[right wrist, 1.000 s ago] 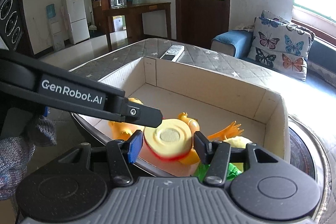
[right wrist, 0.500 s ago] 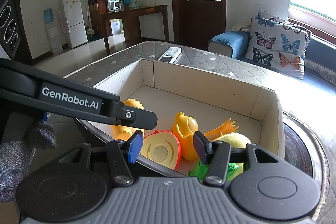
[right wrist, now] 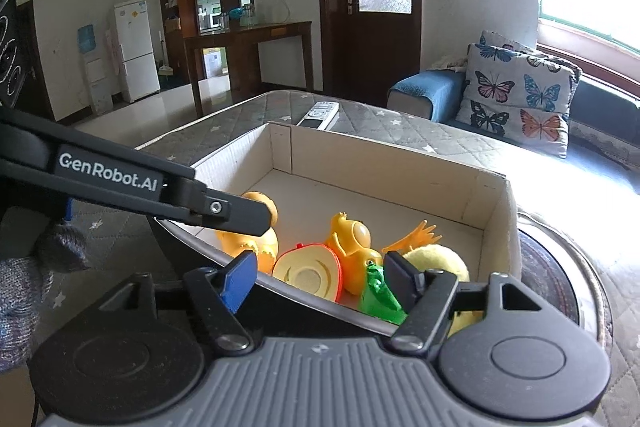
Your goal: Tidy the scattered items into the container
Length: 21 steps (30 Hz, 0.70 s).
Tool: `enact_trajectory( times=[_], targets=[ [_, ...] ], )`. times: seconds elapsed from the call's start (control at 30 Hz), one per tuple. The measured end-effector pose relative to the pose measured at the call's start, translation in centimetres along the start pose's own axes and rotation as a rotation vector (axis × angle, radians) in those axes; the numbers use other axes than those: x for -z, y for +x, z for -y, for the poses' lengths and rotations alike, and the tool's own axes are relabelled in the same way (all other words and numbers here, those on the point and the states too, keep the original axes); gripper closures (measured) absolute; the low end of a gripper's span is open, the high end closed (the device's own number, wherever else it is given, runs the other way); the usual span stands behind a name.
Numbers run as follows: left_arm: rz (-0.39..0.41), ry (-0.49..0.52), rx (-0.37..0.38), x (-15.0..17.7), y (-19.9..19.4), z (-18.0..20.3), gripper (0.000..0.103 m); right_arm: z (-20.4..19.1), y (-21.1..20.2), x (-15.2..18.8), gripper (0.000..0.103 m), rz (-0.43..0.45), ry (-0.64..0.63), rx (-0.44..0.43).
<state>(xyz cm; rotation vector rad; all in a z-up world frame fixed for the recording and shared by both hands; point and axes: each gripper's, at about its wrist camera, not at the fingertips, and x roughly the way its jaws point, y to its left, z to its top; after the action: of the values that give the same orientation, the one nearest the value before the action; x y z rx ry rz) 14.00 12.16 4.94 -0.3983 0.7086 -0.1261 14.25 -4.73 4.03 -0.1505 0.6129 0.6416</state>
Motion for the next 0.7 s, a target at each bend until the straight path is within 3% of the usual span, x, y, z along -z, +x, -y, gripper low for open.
enact_trajectory(
  times=[0.5, 0.7],
  targets=[
    [0.006, 0.029, -0.020, 1.2, -1.3, 1.1, 0.070, 0.6, -2.4, 1.6, 0.000, 0.034, 0.040, 0.051],
    [-0.004, 0.049, -0.044, 1.9, -1.6, 1.5, 0.070, 0.5, -3.5, 2.5, 0.000, 0.067, 0.043, 0.089]
  ],
)
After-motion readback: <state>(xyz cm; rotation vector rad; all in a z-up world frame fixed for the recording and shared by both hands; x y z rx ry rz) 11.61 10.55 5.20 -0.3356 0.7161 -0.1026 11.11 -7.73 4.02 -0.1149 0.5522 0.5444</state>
